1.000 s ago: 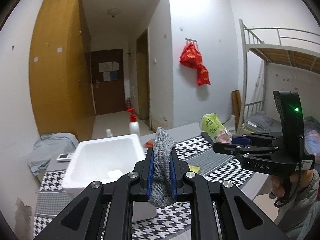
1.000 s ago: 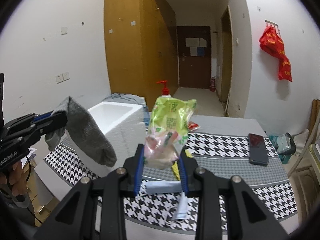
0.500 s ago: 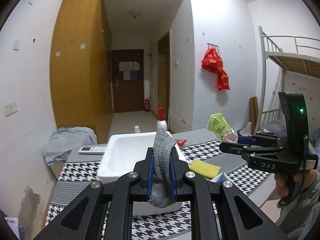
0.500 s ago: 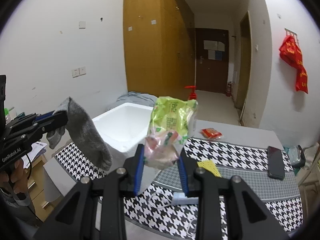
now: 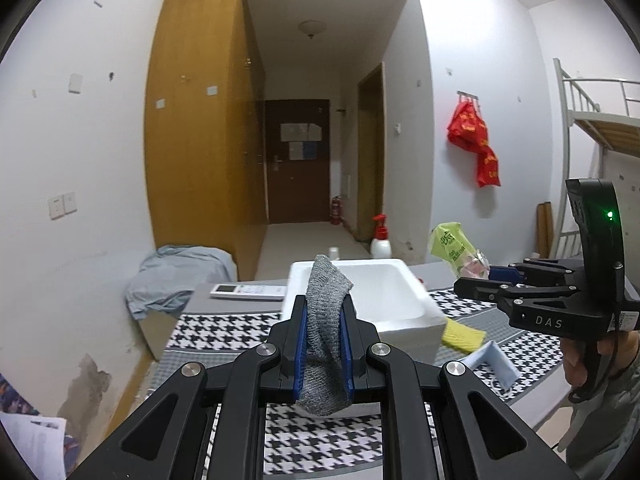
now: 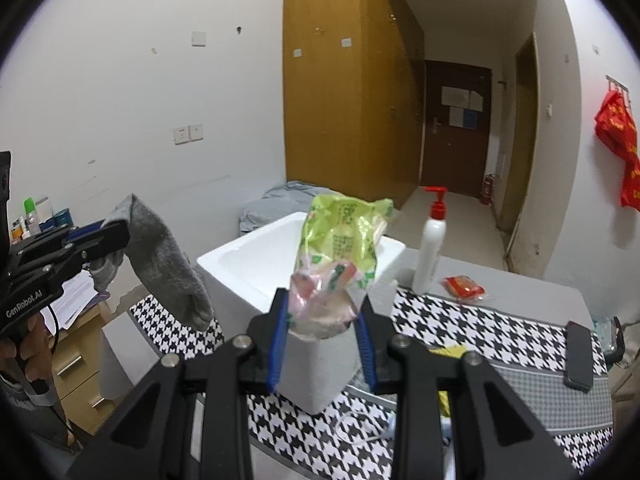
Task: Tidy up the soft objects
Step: 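Lower the green snack bag into the foam box and open the right gripper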
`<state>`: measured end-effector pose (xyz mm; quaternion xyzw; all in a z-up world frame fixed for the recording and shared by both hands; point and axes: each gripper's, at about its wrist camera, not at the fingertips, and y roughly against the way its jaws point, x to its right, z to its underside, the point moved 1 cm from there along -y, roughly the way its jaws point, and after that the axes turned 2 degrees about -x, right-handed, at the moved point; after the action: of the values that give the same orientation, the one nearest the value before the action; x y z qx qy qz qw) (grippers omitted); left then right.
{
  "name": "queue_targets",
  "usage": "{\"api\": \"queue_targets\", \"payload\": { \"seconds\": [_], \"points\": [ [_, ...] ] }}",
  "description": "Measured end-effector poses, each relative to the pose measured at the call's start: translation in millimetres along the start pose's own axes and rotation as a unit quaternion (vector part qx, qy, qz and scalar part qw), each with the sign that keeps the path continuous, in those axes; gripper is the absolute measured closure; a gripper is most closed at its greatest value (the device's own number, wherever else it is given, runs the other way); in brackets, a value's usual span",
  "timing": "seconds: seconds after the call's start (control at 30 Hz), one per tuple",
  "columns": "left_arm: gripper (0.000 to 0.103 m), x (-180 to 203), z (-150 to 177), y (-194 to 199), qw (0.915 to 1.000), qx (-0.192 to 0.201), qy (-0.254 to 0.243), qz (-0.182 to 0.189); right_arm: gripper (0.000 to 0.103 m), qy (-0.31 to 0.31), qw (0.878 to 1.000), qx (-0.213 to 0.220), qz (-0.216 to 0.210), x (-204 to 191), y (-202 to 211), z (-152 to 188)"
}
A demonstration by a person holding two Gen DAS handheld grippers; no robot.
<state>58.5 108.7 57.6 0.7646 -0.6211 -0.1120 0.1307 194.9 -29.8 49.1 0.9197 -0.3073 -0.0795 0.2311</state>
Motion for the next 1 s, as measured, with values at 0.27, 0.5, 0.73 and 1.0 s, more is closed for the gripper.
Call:
{"api": "queue_targets", "payload": {
  "seconds": [0.27,0.5,0.73,1.0],
  "points": [
    [0.088,-19,3,1,0.9997,-0.001,0.017,-0.020,0.068,0.015,1.000,-0.007,-0.017,-14,-18,-12],
    [0.088,-30,6,-2,0.9990,-0.008,0.020,-0.038,0.068,0.015,1.000,-0.015,-0.023,-16,-34,-20],
    [0.088,-37,8,-8,0.9984,-0.018,0.022,-0.049,0.068,0.017,0.999,-0.026,-0.027,-17,-51,-23],
    [0.088,-46,8,-19,0.9976,-0.024,0.031,-0.058,0.067,0.014,0.999,-0.041,-0.030,-16,-71,-26]
  ]
}}
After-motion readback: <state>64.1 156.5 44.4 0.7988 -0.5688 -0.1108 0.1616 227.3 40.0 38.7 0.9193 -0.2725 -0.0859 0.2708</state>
